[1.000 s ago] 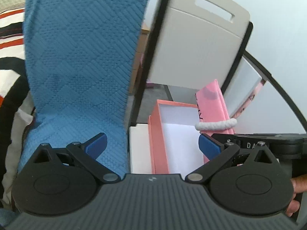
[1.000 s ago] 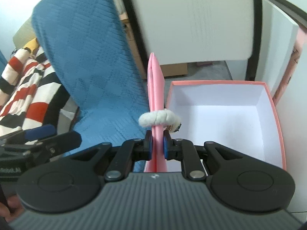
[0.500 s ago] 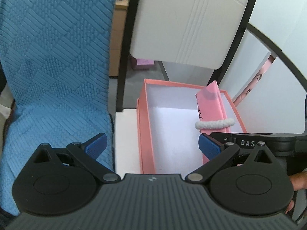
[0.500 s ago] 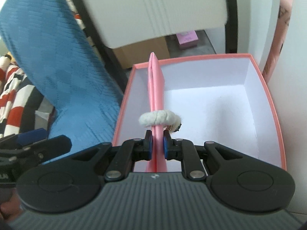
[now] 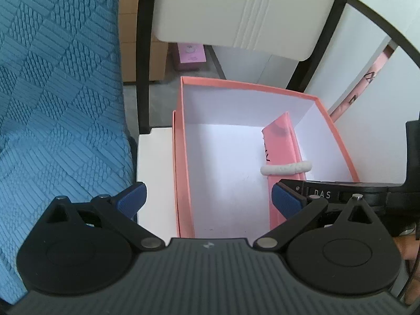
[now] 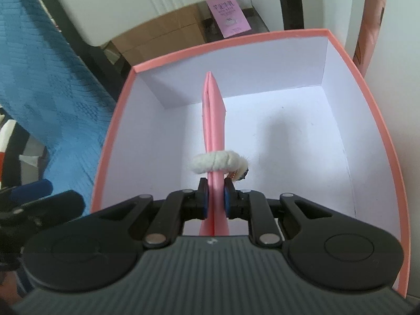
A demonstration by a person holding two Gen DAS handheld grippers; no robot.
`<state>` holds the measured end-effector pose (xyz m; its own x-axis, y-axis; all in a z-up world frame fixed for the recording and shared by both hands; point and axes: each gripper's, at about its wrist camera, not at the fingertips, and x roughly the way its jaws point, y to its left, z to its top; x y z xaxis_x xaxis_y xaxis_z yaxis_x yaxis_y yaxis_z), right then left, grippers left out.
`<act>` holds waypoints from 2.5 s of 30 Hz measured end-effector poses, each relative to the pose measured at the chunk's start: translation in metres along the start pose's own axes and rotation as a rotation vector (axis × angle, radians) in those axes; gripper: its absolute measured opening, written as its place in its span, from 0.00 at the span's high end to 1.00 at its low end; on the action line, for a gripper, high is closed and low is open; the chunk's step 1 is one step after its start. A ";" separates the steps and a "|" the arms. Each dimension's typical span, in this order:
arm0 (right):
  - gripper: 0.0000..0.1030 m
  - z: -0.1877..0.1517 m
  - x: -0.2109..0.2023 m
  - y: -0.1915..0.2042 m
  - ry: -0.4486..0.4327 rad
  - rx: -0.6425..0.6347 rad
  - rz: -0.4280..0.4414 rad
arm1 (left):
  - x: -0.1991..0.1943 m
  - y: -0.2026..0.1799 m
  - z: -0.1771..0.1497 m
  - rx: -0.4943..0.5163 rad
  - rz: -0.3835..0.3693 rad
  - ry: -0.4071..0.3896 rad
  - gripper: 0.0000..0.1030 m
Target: Organize objects
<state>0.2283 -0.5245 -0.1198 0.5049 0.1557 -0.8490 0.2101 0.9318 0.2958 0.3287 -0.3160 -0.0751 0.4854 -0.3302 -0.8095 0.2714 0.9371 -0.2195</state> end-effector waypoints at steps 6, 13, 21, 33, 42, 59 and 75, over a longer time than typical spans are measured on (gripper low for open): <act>0.84 0.002 0.004 -0.003 -0.004 -0.006 -0.039 | 0.009 0.001 0.001 0.001 -0.005 0.014 0.00; 0.17 0.002 0.001 0.000 0.004 -0.003 -0.055 | 0.008 0.006 -0.003 -0.004 -0.013 0.025 0.00; 0.13 0.001 -0.024 0.017 -0.035 -0.018 -0.077 | -0.020 0.011 -0.003 -0.004 -0.023 -0.003 0.00; 0.13 -0.012 -0.094 0.055 -0.133 -0.039 -0.113 | -0.101 0.028 0.003 -0.032 -0.044 -0.101 0.00; 0.13 -0.037 -0.149 0.083 -0.207 -0.055 -0.108 | -0.153 0.022 -0.010 0.005 -0.081 -0.168 0.00; 0.13 -0.106 -0.206 0.111 -0.292 -0.077 -0.110 | -0.223 0.012 -0.068 0.026 -0.081 -0.250 0.00; 0.13 -0.138 -0.201 0.115 -0.307 -0.065 -0.118 | -0.231 0.029 -0.106 0.016 -0.079 -0.283 0.00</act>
<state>0.0358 -0.4038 0.0241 0.7107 -0.0512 -0.7016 0.2335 0.9580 0.1666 0.1361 -0.2006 0.0479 0.6740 -0.4222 -0.6062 0.3291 0.9062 -0.2654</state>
